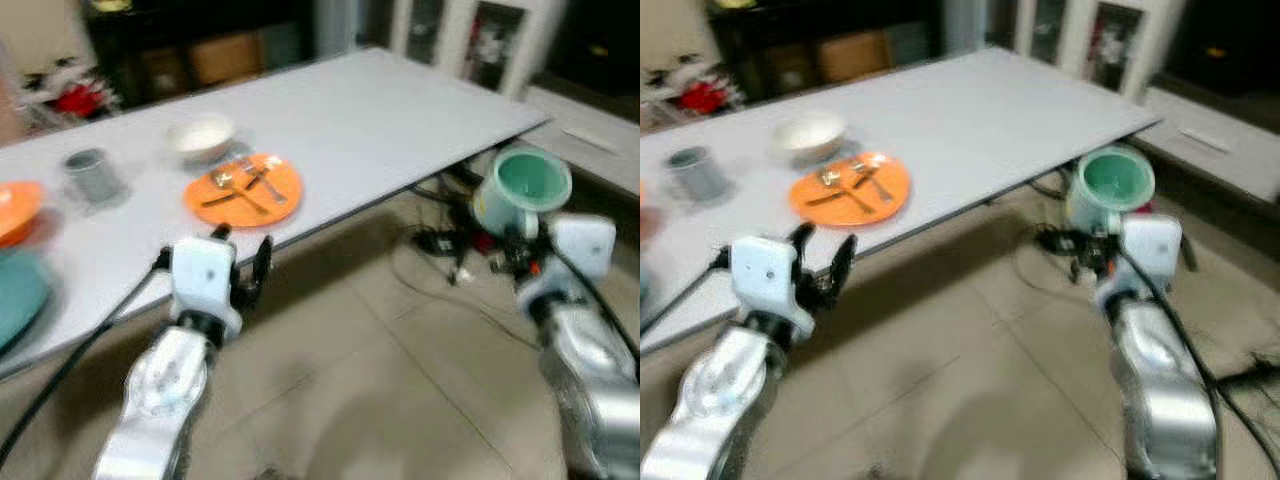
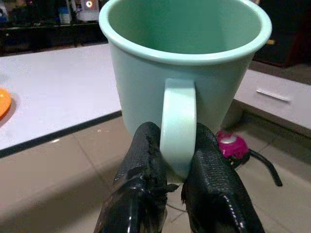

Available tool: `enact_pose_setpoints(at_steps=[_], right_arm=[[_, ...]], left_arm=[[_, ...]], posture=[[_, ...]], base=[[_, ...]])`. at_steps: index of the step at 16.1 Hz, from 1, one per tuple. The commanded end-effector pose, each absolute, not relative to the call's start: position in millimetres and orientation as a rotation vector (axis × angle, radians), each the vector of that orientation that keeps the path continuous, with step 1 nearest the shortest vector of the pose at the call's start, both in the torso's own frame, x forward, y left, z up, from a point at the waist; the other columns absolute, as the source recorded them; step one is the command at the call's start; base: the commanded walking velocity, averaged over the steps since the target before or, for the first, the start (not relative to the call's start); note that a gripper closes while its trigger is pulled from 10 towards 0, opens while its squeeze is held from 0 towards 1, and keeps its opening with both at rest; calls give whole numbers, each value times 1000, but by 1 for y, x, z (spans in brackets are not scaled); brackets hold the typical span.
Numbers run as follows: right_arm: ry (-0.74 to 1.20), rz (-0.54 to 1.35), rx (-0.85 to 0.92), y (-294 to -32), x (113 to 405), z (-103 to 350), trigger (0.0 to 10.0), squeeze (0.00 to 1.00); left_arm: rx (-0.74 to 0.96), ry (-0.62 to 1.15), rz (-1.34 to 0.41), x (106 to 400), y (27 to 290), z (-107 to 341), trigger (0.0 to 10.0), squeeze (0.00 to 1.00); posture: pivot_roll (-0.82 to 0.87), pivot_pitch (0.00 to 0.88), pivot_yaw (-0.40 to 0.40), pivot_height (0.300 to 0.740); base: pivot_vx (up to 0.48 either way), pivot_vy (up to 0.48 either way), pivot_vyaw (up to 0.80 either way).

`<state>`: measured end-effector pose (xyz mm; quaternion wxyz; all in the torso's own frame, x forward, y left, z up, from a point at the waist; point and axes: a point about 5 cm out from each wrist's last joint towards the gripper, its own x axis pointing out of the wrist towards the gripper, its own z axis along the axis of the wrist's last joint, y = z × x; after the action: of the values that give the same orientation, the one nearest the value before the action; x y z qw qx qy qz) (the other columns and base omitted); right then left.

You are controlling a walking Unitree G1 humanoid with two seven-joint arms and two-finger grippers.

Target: Setting the table

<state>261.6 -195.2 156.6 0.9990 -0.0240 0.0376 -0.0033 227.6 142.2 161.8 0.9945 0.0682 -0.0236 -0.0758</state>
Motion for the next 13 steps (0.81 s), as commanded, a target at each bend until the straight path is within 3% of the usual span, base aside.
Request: enact_pose_setpoints(at_steps=[1, 4, 9, 11, 13], right_arm=[[43, 13, -76, -196, 267, 164, 10000, 0], [-14, 96, -113, -186, 287, 180, 10000, 0], [-28, 287, -100, -164, 294, 182, 10000, 0], [-36, 272, -107, -161, 295, 180, 10000, 0], [-31, 253, -59, -164, 296, 178, 10000, 0]], left_arm=[[136, -83, -135, 232, 142, 169, 10000, 0], [155, -82, -123, 236, 144, 169, 10000, 0], [179, -88, -70, 234, 157, 173, 10000, 0], [171, -75, -77, 231, 158, 170, 10000, 0], [168, -74, -82, 232, 155, 169, 10000, 0]], posture=[[-133, 11, 47, 740], [-129, 7, 48, 740], [-108, 0, 37, 740], [-108, 0, 37, 740], [-108, 0, 36, 740]], base=[[375, 0, 0], [379, 0, 0], [375, 0, 800], [377, 0, 800], [377, 0, 0]])
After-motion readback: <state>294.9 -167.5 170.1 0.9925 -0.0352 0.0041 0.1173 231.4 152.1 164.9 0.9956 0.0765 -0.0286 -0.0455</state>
